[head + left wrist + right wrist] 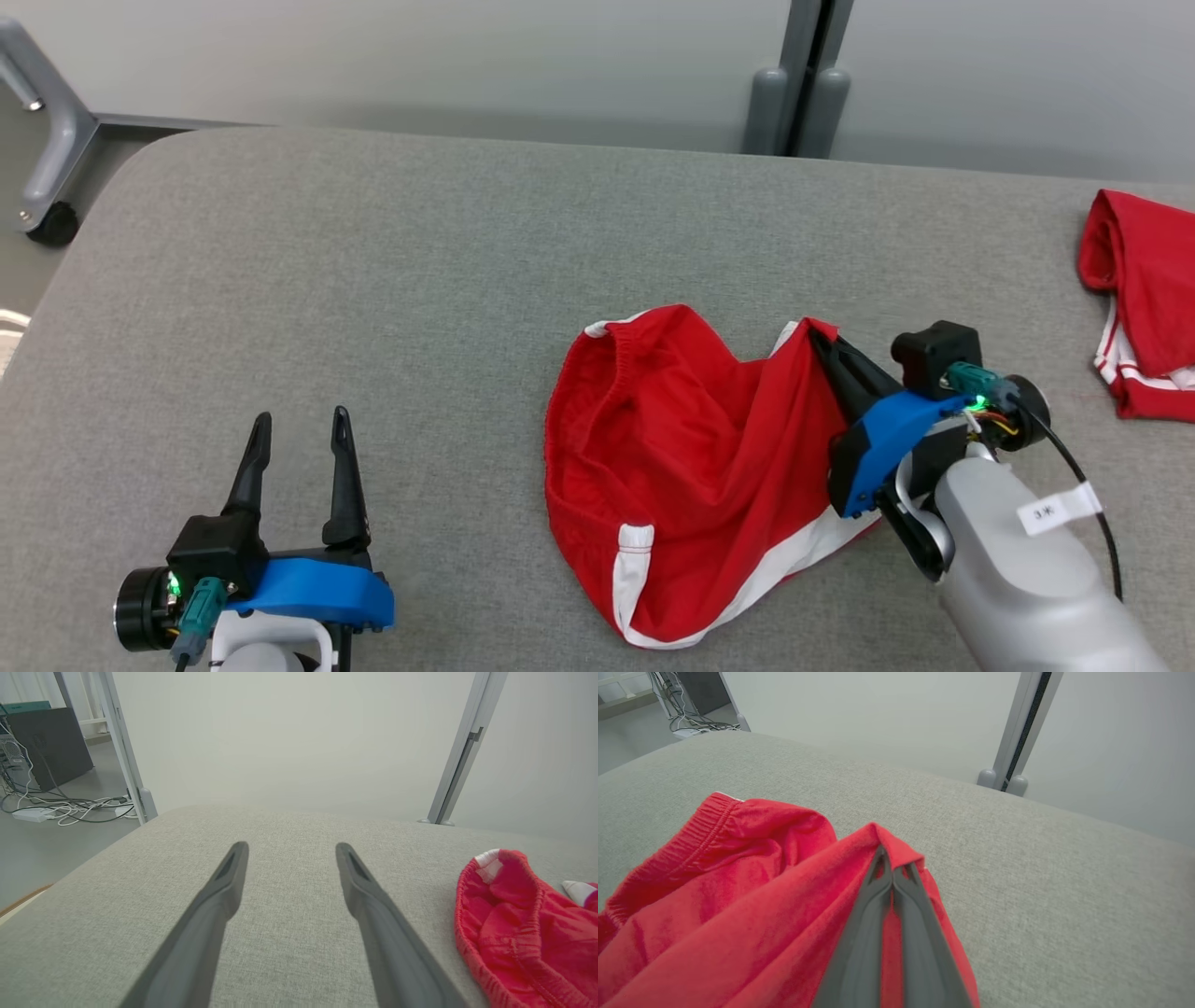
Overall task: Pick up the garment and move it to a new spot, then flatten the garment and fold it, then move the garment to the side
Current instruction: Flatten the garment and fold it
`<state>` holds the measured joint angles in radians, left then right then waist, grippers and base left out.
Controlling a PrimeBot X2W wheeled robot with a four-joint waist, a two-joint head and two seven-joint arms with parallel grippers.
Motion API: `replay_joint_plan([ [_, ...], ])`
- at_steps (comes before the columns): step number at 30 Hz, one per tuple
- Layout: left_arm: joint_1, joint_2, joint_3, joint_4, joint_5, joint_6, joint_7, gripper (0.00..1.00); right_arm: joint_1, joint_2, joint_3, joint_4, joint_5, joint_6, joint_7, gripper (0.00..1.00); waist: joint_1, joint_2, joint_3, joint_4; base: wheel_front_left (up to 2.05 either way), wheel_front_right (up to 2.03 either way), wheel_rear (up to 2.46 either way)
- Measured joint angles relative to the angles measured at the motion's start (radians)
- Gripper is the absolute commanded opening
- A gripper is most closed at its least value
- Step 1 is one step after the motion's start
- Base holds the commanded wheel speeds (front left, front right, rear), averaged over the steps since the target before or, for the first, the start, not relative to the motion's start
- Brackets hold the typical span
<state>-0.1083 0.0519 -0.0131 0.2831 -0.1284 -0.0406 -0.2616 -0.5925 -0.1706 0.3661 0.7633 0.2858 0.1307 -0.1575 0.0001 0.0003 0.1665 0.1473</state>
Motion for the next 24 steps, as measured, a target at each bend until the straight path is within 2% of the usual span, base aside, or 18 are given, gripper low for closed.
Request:
replay_joint_plan([
  [3, 0.000, 0.000, -0.003, 0.002, -0.004, 0.004, 0.000, 1.00, -0.049, 0.024, 0.017, 0.114, 0.007, 0.000, -0.021, 0.00, 0.0000, -0.0001, 0.007, 0.010, 0.00, 0.00, 0.00],
  [4, 0.000, 0.000, -0.003, 0.002, -0.005, 0.005, 0.000, 1.00, -0.060, 0.028, 0.021, 0.143, 0.008, 0.000, -0.033, 0.29, 0.0000, 0.0000, 0.008, 0.011, 0.00, 0.00, 0.00],
  [5, 0.000, 0.000, -0.004, 0.002, -0.005, 0.005, 0.000, 1.00, -0.069, 0.032, 0.024, 0.165, 0.014, 0.000, -0.047, 0.88, 0.0000, 0.0000, 0.009, 0.011, 0.00, 0.00, 0.00],
  [6, 0.000, 0.000, -0.003, 0.001, -0.005, 0.007, 0.000, 1.00, -0.078, 0.037, 0.029, 0.182, 0.022, 0.000, -0.059, 1.00, 0.0000, 0.0000, 0.009, 0.008, 0.00, 0.00, 0.00],
  [13, 0.007, 0.000, 0.010, 0.001, -0.002, 0.010, 0.000, 1.00, -0.069, 0.032, 0.051, 0.176, 0.080, 0.000, -0.103, 1.00, -0.0001, -0.0003, -0.004, -0.033, 0.00, 0.00, 0.00],
  [17, 0.024, 0.000, 0.025, 0.000, 0.006, 0.008, 0.000, 1.00, 0.012, -0.011, 0.011, 0.032, 0.101, 0.000, -0.105, 1.00, -0.0001, -0.0003, -0.013, -0.066, 0.00, 0.00, 0.00],
  [24, 0.047, 0.007, 0.048, -0.004, 0.015, 0.004, 0.000, 1.00, 0.198, -0.055, -0.137, -0.210, 0.089, 0.000, -0.105, 1.00, -0.0002, -0.0003, -0.026, -0.122, 0.00, 0.00, 0.00],
])
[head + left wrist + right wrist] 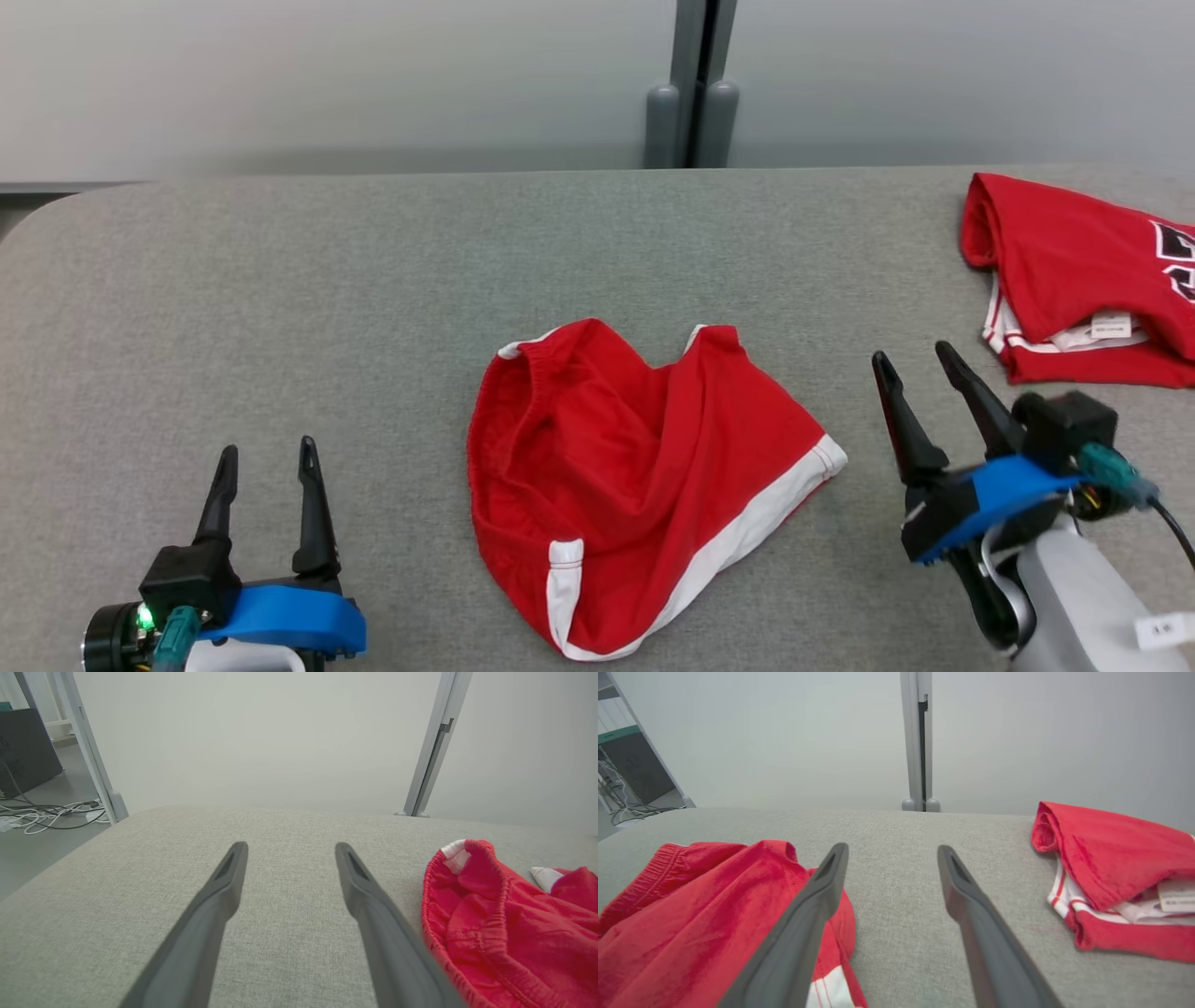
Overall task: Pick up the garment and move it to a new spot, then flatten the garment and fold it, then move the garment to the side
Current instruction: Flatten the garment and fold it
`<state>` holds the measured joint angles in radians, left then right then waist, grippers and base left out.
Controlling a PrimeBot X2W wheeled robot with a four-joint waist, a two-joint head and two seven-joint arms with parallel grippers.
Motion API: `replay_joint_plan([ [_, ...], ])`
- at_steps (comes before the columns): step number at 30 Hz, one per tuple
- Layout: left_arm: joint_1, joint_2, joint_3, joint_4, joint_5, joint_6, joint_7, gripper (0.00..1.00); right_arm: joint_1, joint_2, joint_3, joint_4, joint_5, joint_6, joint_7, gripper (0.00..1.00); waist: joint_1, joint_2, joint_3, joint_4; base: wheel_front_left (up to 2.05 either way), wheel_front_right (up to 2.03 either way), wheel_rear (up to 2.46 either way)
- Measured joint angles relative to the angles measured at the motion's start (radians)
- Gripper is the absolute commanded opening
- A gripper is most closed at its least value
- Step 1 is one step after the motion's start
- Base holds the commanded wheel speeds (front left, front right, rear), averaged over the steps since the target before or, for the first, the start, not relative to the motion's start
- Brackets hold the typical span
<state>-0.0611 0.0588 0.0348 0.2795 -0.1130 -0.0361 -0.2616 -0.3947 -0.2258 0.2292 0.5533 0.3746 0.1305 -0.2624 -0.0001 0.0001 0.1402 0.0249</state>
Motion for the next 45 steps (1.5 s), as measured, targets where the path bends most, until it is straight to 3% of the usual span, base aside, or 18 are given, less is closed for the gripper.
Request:
replay_joint_plan([
  [8, 0.023, 0.007, -0.002, -0.001, 0.020, 0.000, 0.000, 1.00, 0.200, 0.048, -0.130, -0.220, -0.091, 0.000, 0.000, 1.00, 0.0000, -0.0001, -0.029, -0.032, 0.00, 0.00, 0.00],
  [13, 0.039, 0.011, -0.002, 0.008, 0.028, 0.003, 0.000, 1.00, 0.308, 0.102, -0.177, -0.295, -0.138, 0.000, 0.000, 1.00, -0.0001, -0.0002, -0.050, -0.032, 0.00, 0.00, 0.00],
  [24, 0.091, 0.031, -0.012, 0.003, 0.053, 0.013, 0.000, 1.00, 0.404, 0.157, -0.212, -0.335, -0.224, 0.000, 0.007, 1.00, -0.0001, -0.0002, -0.101, -0.015, 0.00, 0.00, 0.00],
  [45, 0.116, 0.040, -0.018, -0.002, 0.040, 0.019, 0.000, 1.00, 0.423, 0.171, -0.216, -0.346, -0.250, 0.000, 0.056, 1.00, 0.0000, -0.0001, -0.132, -0.009, 0.00, 0.00, 0.00],
])
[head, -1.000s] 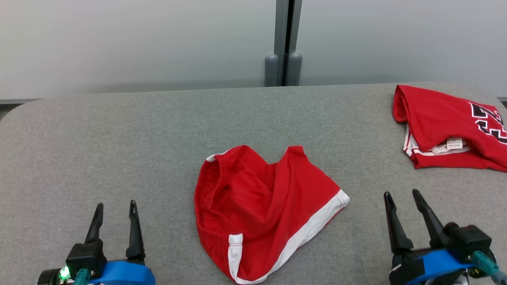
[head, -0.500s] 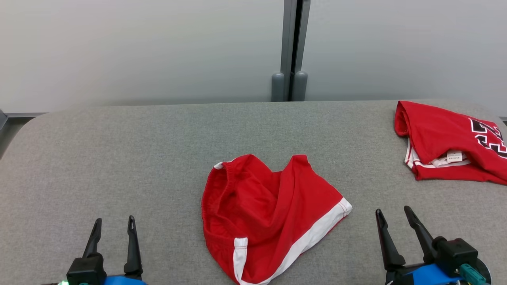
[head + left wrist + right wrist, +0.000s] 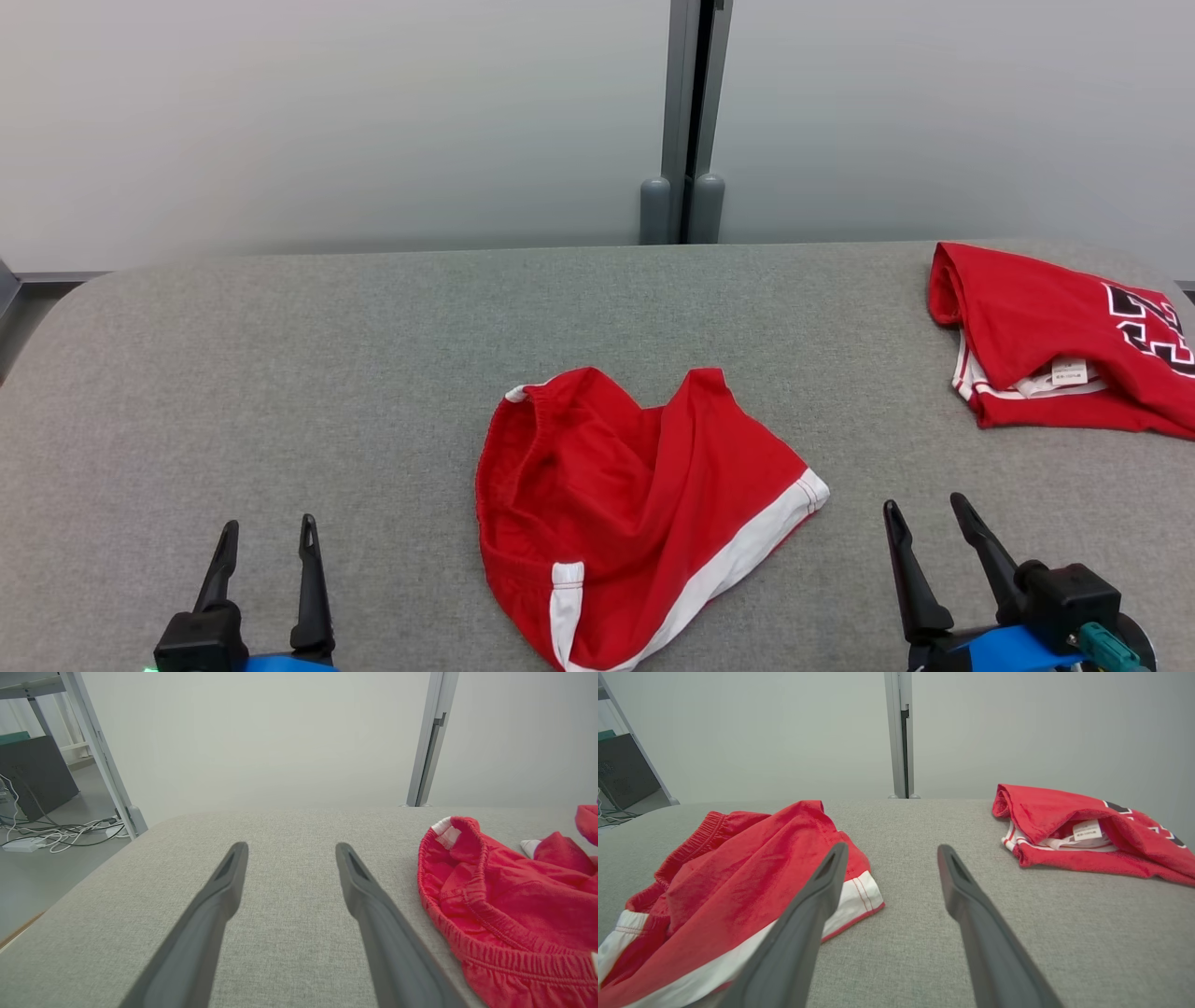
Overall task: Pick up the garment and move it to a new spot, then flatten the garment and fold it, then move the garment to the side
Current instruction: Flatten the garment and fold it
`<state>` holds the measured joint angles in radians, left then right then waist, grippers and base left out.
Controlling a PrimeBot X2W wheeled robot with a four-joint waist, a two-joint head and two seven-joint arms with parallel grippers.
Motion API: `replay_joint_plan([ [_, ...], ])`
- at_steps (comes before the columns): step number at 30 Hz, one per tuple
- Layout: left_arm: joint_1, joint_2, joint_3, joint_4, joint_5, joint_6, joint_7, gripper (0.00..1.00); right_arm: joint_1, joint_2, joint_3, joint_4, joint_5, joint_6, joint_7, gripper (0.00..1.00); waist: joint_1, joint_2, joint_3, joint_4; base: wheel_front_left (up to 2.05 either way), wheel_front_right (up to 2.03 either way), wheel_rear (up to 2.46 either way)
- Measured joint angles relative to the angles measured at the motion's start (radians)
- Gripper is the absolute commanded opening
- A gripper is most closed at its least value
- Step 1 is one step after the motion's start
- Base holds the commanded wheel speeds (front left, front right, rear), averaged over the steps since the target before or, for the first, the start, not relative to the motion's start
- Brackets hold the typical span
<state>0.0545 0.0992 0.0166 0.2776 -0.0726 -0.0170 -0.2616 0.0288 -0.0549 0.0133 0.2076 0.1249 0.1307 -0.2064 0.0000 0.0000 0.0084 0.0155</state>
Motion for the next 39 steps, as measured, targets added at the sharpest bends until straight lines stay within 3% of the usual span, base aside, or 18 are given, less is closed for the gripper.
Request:
replay_joint_plan([
  [9, 0.000, 0.005, -0.015, 0.003, -0.007, -0.002, 0.000, 1.00, 0.001, 0.001, 0.004, 0.007, 0.000, 0.000, 0.007, 1.00, 0.0000, 0.0000, 0.002, -0.004, 0.00, 0.00, 0.00],
  [13, -0.025, 0.000, -0.072, 0.001, 0.012, -0.028, 0.005, 1.00, -0.016, -0.005, 0.012, 0.031, -0.008, 0.000, 0.020, 1.00, 0.0000, 0.0000, 0.008, -0.006, 0.00, 0.00, 0.00],
  [18, -0.088, 0.013, -0.173, 0.012, 0.033, -0.083, 0.042, 1.00, -0.085, -0.047, 0.041, 0.078, -0.012, 0.000, 0.032, 1.00, 0.0001, 0.0001, 0.022, -0.014, 0.00, 0.00, 0.00],
  [23, -0.129, 0.037, -0.296, 0.019, 0.042, -0.107, 0.111, 1.00, -0.144, -0.077, 0.070, 0.136, -0.012, 0.000, 0.042, 1.00, 0.0001, 0.0000, 0.038, -0.021, 0.00, 0.00, 0.00],
  [32, -0.195, 0.130, -0.573, -0.024, -0.067, -0.113, 0.285, 1.00, -0.192, -0.098, 0.102, 0.218, 0.012, 0.000, 0.020, 1.00, 0.0002, 0.0001, 0.072, -0.026, 0.00, 0.00, 0.00],
  [39, -0.249, 0.208, -0.715, -0.027, -0.174, -0.113, 0.417, 1.00, -0.221, -0.108, 0.122, 0.270, 0.028, 0.000, 0.006, 1.00, 0.0002, 0.0001, 0.078, -0.040, 0.00, 0.00, 0.00],
])
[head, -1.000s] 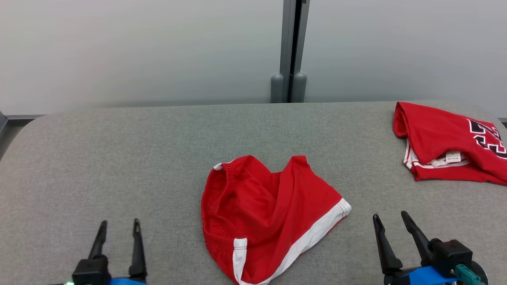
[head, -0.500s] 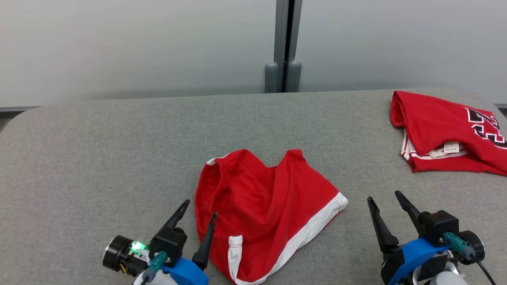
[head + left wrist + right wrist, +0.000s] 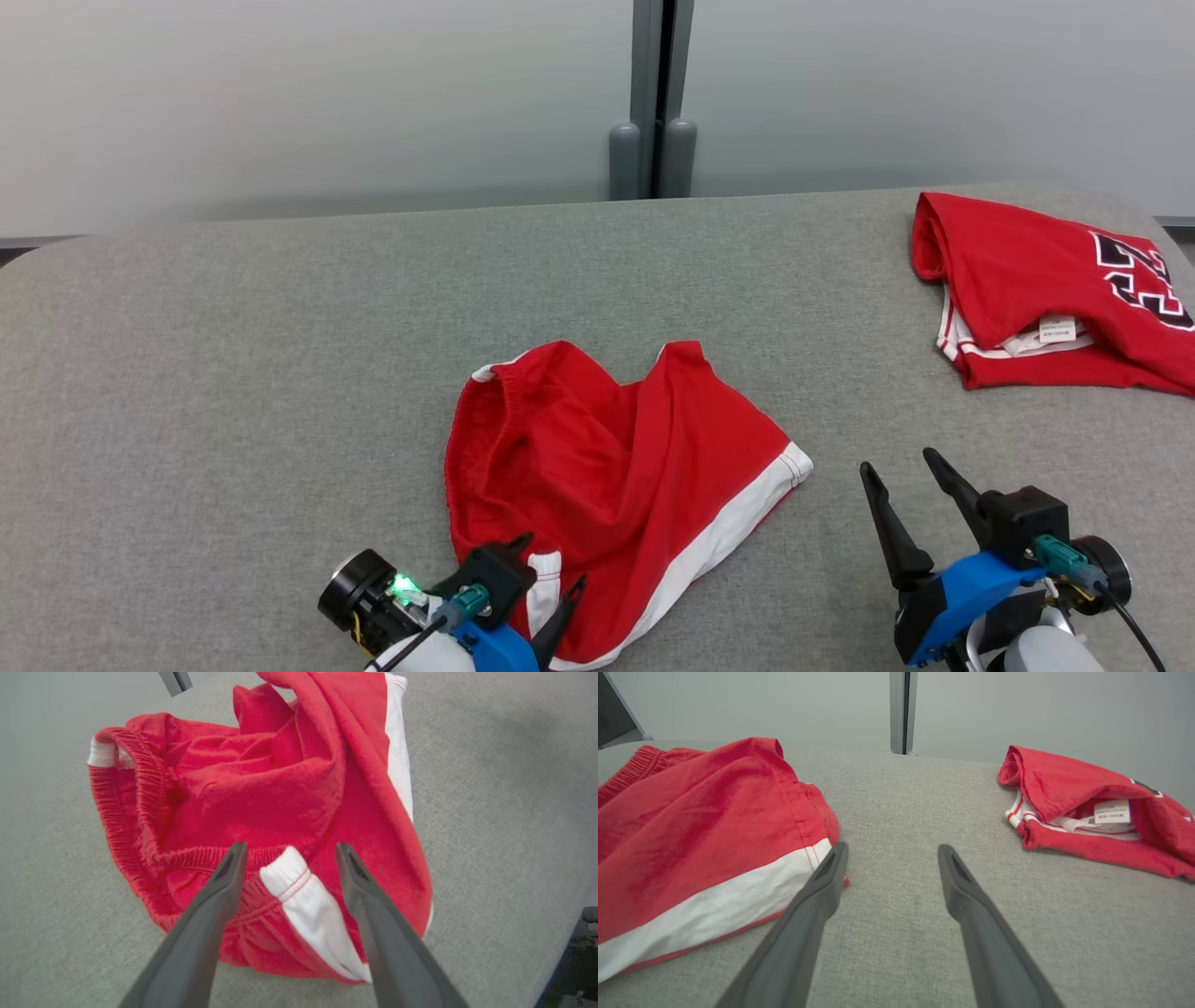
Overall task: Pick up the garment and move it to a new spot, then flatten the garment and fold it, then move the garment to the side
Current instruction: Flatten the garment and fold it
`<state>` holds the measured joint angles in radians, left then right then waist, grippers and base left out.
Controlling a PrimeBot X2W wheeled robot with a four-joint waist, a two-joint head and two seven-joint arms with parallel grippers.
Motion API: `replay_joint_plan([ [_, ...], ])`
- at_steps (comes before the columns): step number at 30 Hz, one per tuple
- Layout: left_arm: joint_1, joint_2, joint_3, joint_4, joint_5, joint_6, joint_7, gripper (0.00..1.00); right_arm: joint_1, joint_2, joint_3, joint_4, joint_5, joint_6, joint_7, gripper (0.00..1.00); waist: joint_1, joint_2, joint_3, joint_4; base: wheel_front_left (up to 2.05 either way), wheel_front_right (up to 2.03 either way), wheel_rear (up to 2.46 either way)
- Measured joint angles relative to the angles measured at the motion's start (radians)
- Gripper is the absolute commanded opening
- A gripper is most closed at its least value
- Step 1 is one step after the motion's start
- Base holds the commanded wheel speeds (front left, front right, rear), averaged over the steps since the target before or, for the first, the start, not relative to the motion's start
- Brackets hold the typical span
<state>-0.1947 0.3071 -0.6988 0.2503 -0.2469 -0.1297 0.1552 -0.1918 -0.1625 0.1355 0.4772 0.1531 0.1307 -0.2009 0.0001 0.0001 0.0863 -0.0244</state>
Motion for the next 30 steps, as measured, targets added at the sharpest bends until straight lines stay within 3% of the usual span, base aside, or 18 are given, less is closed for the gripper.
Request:
replay_joint_plan([
  [12, -0.034, 0.067, -0.089, 0.020, -0.095, 0.000, 0.155, 1.00, -0.033, -0.014, 0.021, 0.068, 0.007, 0.000, -0.020, 1.00, -0.0001, -0.0001, -0.007, 0.002, 0.00, 0.00, 0.00],
  [22, -0.031, 0.083, -0.096, -0.011, -0.105, 0.011, 0.167, 1.00, -0.110, -0.043, 0.143, 0.166, 0.024, 0.000, -0.002, 1.00, -0.0001, 0.0000, -0.005, 0.035, 0.00, 0.00, 0.00],
  [30, -0.089, 0.060, -0.149, -0.021, -0.086, 0.006, 0.127, 1.00, -0.197, -0.071, 0.276, 0.279, 0.082, 0.000, 0.009, 1.00, -0.0001, 0.0000, 0.003, 0.062, 0.00, 0.00, 0.00],
])
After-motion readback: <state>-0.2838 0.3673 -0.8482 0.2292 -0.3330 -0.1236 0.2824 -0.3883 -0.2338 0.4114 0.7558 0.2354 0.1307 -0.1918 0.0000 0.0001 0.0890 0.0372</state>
